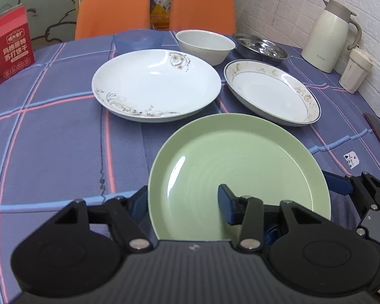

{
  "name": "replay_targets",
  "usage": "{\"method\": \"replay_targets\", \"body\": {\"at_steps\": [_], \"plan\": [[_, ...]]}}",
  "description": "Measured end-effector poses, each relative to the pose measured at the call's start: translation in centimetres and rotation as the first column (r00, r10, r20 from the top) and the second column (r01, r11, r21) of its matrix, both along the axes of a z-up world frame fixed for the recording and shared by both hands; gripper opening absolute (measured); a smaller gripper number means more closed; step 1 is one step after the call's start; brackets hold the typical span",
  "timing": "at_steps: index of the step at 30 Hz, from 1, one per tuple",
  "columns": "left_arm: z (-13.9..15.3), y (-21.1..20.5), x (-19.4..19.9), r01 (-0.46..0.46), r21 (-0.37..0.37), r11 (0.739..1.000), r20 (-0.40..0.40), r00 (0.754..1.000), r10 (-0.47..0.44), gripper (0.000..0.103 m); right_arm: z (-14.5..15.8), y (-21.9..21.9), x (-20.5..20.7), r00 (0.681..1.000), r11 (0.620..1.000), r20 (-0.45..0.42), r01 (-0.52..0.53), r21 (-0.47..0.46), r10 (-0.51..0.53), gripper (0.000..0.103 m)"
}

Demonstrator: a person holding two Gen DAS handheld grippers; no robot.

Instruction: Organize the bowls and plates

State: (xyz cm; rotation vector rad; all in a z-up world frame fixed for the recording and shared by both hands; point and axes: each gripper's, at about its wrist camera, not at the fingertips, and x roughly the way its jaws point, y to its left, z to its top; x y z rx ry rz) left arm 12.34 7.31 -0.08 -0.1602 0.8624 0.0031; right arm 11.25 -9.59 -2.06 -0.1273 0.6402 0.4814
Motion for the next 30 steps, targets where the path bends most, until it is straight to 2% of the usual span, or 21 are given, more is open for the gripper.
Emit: {"method": "replay_targets", "body": {"at_steps": [5,9,13,17,20,22,23,26,30], "plan": [[0.8,3.4,-2.3,-0.094,0.022,0.995,0.008,0.996,0.094,0.045,0.3,3.1,-0.7,0.996,0.995,-0.010,-0.085,0.043,0.085,0.090],[1.1,7.8,-4.1,-0.217,0.032,0.976,0.017,0.976,0.217,0.046,0.6,7.6,-0.8,0.983,0.982,-0.003,-0.183,0.049,0.183,0.090],[0.9,11.4,-4.8,-0.288,0.027,0.957,0.011,0.958,0.288,0.047,0.5,11.0,-0.5,0.967,0.965,-0.013,-0.254,0.062,0.255,0.090],[-0.3,12.5,-4.2,-0.279,-0.010,0.960,-0.010,0.960,0.279,0.047,0.1,11.9,-0.3,0.967,0.967,-0.025,-0.254,0.024,0.254,0.090],[-0.8,11.6,-3.5,-0.255,0.036,0.966,0.017,0.967,0.255,0.052,-0.7,12.1,0.0,0.971,0.972,-0.043,-0.234,-0.011,0.234,0.090],[-0.8,11.6,-3.3,-0.249,0.031,0.968,0.020,0.968,0.249,0.055,-0.8,12.0,0.0,0.972,0.972,-0.031,-0.233,-0.014,0.233,0.090],[-0.9,11.8,-3.3,-0.236,0.014,0.972,0.019,0.972,0.236,0.063,-0.8,11.8,0.1,0.969,0.970,-0.041,-0.244,-0.008,0.244,0.090],[-0.5,12.8,-3.4,-0.223,-0.057,0.973,0.034,0.974,0.225,0.064,0.1,10.4,0.9,0.965,0.966,-0.062,-0.253,0.048,0.256,0.087],[1.3,14.5,-2.8,-0.234,-0.086,0.968,0.102,0.965,0.243,0.071,2.0,7.9,2.5,0.986,0.983,0.014,-0.165,0.076,0.165,0.089]]}}
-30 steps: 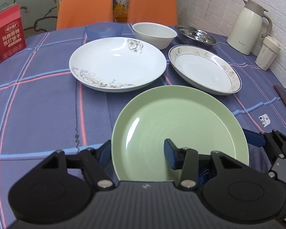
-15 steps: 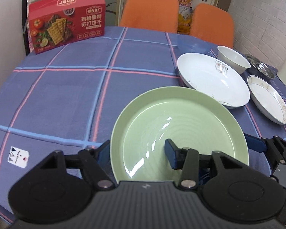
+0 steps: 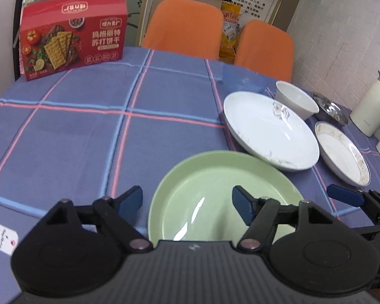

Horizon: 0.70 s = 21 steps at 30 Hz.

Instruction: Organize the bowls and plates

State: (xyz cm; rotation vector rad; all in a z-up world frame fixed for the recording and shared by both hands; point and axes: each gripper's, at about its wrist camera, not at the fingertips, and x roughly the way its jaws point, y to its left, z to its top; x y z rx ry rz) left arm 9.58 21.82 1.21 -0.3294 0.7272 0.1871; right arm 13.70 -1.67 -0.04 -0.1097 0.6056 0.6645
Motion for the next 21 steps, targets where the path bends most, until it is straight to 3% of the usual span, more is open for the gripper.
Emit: {"method": "replay_targets", "body": {"at_steps": [4,11,16,21], "plan": [[1.4,1.3,3.4,0.048,-0.025,0.999,0.043,0.998,-0.047,0.071,0.0,-1.2,4.0,0.996,0.997,-0.057,0.072,0.025,-0.071,0.089],[0.3,1.0,12.0,0.151,-0.064,0.986,-0.011,0.988,-0.152,0.071,-1.8,-0.4,8.4,0.981,0.996,-0.189,0.056,0.069,-0.043,0.089],[-1.0,0.4,16.3,0.181,-0.064,0.981,-0.068,0.980,-0.185,0.071,-1.8,1.0,9.4,0.983,0.998,-0.174,0.055,0.015,-0.052,0.090],[-1.0,1.2,16.7,0.166,-0.044,0.985,-0.062,0.984,-0.169,0.071,-1.7,1.9,10.6,0.981,0.998,-0.181,0.070,0.005,-0.068,0.090]]}}
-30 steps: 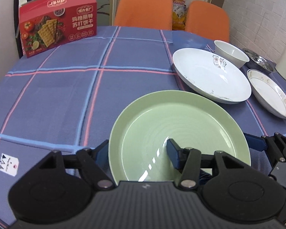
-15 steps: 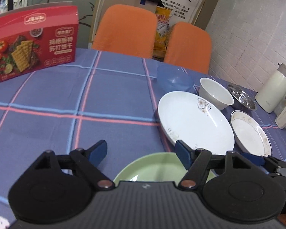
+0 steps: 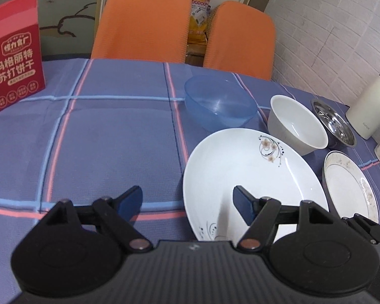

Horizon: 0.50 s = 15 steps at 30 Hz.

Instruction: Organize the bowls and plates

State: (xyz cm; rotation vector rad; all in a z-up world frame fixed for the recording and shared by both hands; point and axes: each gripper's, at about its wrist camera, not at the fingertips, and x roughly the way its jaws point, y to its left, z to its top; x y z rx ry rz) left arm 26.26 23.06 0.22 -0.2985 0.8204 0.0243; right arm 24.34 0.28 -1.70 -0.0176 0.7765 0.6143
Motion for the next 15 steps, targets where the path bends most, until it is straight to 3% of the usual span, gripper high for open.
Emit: {"method": "replay_targets", "body": {"at_steps": [7,10,12,15], "plan": [[-0.3,0.3,0.5,0.005,0.006,1.000,-0.004,1.000,-0.005,0.071,-0.2,0.4,0.9,0.999,1.000,0.030,-0.024,-0.006,0.024,0.090],[-0.9,-0.4,1.3,0.023,0.013,1.000,-0.015,1.000,-0.023,0.070,-0.5,0.8,1.0,0.997,0.998,0.067,-0.028,-0.050,0.031,0.090],[-1.2,-1.0,1.7,0.035,0.037,0.999,-0.016,0.999,-0.034,0.068,-0.9,1.4,0.9,0.993,0.994,0.104,-0.044,-0.102,0.054,0.090],[-1.3,-1.7,2.3,0.039,0.089,0.995,-0.019,0.999,-0.037,0.065,-0.9,1.2,1.1,0.992,0.994,0.113,-0.049,-0.094,0.060,0.091]]}}
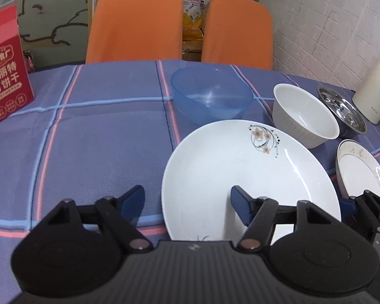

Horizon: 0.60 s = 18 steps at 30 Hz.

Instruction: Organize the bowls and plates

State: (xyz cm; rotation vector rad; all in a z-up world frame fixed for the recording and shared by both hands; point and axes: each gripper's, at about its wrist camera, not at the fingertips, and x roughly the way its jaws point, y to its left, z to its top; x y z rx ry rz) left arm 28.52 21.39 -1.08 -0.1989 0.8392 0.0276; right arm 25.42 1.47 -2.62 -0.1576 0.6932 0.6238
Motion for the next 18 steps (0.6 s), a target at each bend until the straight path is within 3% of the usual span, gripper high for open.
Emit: {"method": "replay_targets", "body": {"at_steps": [9,15,18], "plan": [[0.0,-1.3,0.0,0.020,0.046,0.999,0.008,1.000,-0.020,0.056,-0.2,0.4,0.2,1.000,1.000,0.028,0.009,0.014,-0.009,0.091],[0.5,-1.5,0.0,0.001,0.030,1.000,-0.010,1.000,0.000,0.049,0.2,0.3,0.3,0.999,0.998,0.000,0.045,0.044,-0.045,0.091],[1.3,-2.1,-0.3,0.006,0.069,0.998,0.016,1.000,-0.007,0.049,0.6,0.0,0.0,0.998,0.996,0.006,0.055,0.070,-0.055,0.091]]}}
